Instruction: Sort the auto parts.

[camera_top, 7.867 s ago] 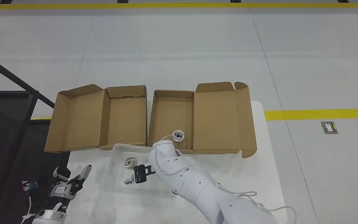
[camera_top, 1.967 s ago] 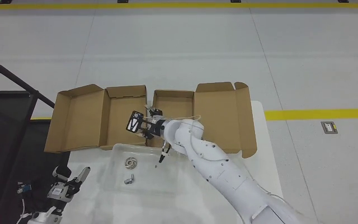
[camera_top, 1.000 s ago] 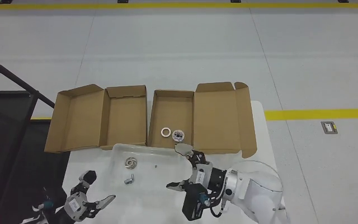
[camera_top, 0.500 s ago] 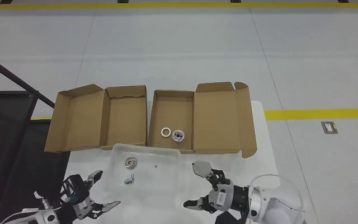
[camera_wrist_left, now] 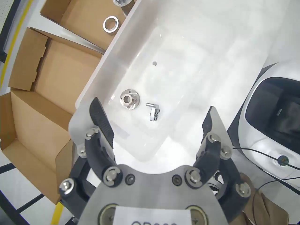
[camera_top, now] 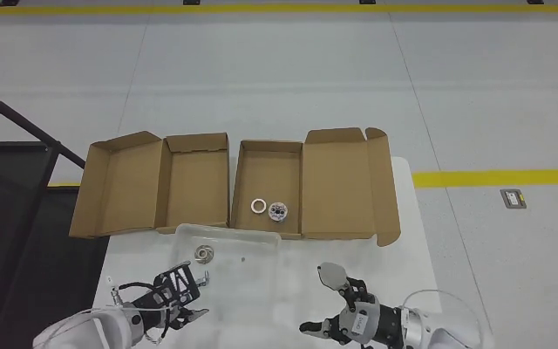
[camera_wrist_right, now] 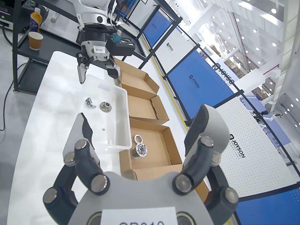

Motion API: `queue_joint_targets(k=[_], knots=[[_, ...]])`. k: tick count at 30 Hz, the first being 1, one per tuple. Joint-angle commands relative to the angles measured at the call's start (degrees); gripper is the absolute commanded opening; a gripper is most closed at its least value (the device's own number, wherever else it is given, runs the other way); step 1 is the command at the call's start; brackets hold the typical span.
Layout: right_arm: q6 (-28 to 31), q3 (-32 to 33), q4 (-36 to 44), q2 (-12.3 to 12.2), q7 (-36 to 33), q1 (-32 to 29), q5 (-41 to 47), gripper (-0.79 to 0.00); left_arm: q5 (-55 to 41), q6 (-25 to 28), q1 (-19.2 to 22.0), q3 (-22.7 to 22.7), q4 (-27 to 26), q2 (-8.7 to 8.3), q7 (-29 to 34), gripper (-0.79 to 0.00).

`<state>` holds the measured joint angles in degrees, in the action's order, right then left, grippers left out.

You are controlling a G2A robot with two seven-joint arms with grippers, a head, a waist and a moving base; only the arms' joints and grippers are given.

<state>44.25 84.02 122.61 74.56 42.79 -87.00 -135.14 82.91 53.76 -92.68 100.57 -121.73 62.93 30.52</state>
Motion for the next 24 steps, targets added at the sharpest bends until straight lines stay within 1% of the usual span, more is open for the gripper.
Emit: queue_joint_targets(k=[1, 5, 7, 9, 12, 14, 15, 17, 21, 24], knots=[[0.00, 0.00, 0.00, 0.00, 0.00, 0.00, 0.00, 0.000, 0.01, 0.00, 0.00, -0.01, 0.00, 0.00, 0.01, 0.000], [0.00, 0.00, 0.00, 0.00, 0.00, 0.00, 0.00, 0.000, 0.47, -0.52, 0.02, -0.04, 0.36, 0.00, 0.33, 0.000], [0.00, 0.00, 0.00, 0.00, 0.00, 0.00, 0.00, 0.000, 3.29, -2.34, 0.96, -2.49, 1.98, -0.01, 2.02, 0.000], [0.00, 0.00, 0.00, 0.00, 0.00, 0.00, 0.00, 0.000, 4.16, -3.50, 3.73, -5.31, 4.40, 0.02, 4.43, 0.000], [0.00, 0.00, 0.00, 0.00, 0.00, 0.00, 0.00, 0.000, 3.62, -5.45, 9.17, -8.96, 8.48, 0.15, 9.37, 0.000], [0.00, 0.00, 0.00, 0.00, 0.00, 0.00, 0.00, 0.000, 3.09, -5.99, 12.80, -11.83, 11.03, 0.30, 12.40, 0.000], [0.00, 0.00, 0.00, 0.00, 0.00, 0.00, 0.00, 0.000, 2.41, -5.27, 14.47, -13.39, 12.42, 0.37, 13.82, 0.000], [0.00, 0.00, 0.00, 0.00, 0.00, 0.00, 0.00, 0.000, 1.16, -5.66, 17.87, -15.43, 14.61, 0.53, 16.03, 0.000], [0.00, 0.00, 0.00, 0.00, 0.00, 0.00, 0.00, 0.000, -0.83, -6.80, 22.29, -19.13, 17.46, 0.82, 21.79, 0.000], [0.00, 0.00, 0.00, 0.00, 0.00, 0.00, 0.00, 0.000, -1.31, -9.34, 24.26, -21.05, 18.28, 1.01, 26.14, 0.000]])
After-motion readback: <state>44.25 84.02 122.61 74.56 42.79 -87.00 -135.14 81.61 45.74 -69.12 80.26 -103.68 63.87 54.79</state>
